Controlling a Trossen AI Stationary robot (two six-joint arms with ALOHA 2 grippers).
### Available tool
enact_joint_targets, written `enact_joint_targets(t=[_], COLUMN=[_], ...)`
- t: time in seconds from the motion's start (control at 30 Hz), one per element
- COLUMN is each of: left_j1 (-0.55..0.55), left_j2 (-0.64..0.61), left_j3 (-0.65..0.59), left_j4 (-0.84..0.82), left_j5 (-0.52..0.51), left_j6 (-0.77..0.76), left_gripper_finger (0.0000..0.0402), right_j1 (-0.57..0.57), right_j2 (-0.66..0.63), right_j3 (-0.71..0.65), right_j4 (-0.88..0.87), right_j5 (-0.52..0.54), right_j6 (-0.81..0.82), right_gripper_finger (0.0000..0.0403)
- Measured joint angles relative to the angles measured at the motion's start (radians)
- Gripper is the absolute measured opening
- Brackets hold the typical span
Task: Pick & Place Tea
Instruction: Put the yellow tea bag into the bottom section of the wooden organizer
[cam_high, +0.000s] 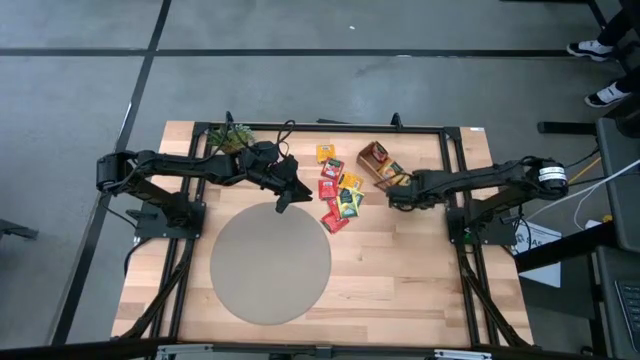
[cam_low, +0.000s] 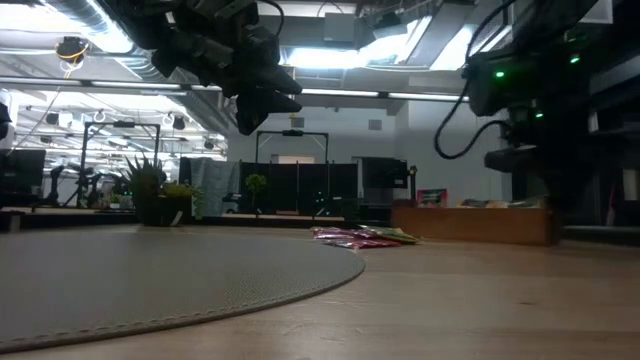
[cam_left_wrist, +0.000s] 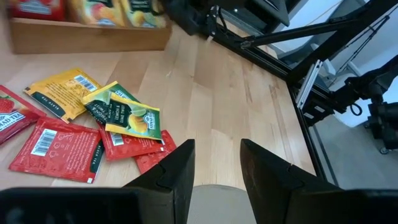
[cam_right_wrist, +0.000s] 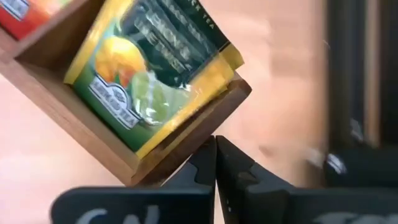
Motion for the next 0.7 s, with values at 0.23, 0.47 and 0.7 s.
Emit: enact_joint_targets(t=[0.23,0.47,0.7], left_j1=[0.0,0.0,0.0], left_j2=[0.0,0.0,0.0], left_j3=[0.0,0.0,0.0], left_j4=[0.0,-0.001,-0.001], left_j5=[0.0,0.0,-0.003], left_j6=[0.0,-0.001,0.006], left_gripper_finger=[0.0125,0.0125,0.0125], right_j1=[-0.156,-0.242,-0.203], right_j2=[0.0,-0.034,-0.128], right_j3=[0.0,0.013,0.145], right_j4=[0.199,0.202,0.256], right_j5=[0.116,0.16,0.011], right_j6=[-0.201,-0.258,-0.444], right_gripper_finger=[0.0004,0.0013,0.0015])
